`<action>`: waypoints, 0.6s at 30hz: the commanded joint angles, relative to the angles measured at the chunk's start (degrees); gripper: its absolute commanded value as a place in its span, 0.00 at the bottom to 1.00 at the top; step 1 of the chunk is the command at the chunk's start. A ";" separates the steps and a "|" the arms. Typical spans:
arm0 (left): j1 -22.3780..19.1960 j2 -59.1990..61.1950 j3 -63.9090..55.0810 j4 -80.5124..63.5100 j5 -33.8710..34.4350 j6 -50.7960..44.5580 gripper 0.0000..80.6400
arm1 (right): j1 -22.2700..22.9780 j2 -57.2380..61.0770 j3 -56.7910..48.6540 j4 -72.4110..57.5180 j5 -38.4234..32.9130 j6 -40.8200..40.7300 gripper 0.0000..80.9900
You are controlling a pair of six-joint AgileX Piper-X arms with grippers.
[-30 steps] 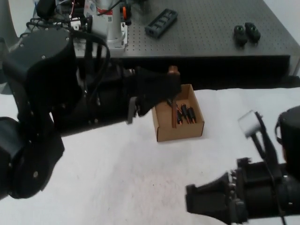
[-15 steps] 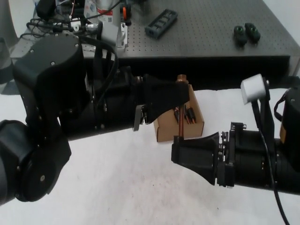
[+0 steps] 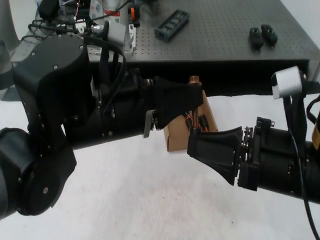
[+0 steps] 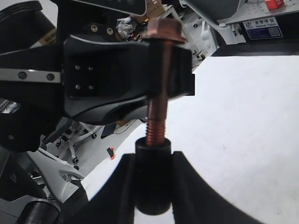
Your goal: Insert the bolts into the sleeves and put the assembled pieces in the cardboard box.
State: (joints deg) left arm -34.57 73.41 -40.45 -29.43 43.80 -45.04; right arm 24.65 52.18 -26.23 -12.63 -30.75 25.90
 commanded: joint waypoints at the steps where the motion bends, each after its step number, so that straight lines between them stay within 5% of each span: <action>1: -0.01 -0.14 -0.05 -0.24 0.93 0.25 0.01 | -0.01 -0.84 -0.69 -2.23 0.17 -0.23 0.05; 6: -0.01 -0.14 -0.05 0.14 6.83 0.56 0.07 | -0.01 -0.25 -0.69 -2.23 0.26 -0.23 0.05; 12: -0.01 -0.14 -0.05 5.46 3.84 1.62 0.74 | -1.08 3.14 -1.04 -4.38 0.71 -1.63 0.05; 14: 0.13 -0.14 -0.05 7.03 3.06 2.21 0.77 | -2.89 4.64 -1.74 -4.92 1.30 -2.60 0.05; 18: 0.76 -0.14 -0.05 9.98 2.64 5.45 0.66 | -8.37 10.10 -5.65 -4.39 5.20 -6.58 0.05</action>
State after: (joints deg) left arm -34.39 73.41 -40.45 -21.29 47.21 -42.67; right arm 20.27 58.57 -28.08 -15.58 -28.63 22.74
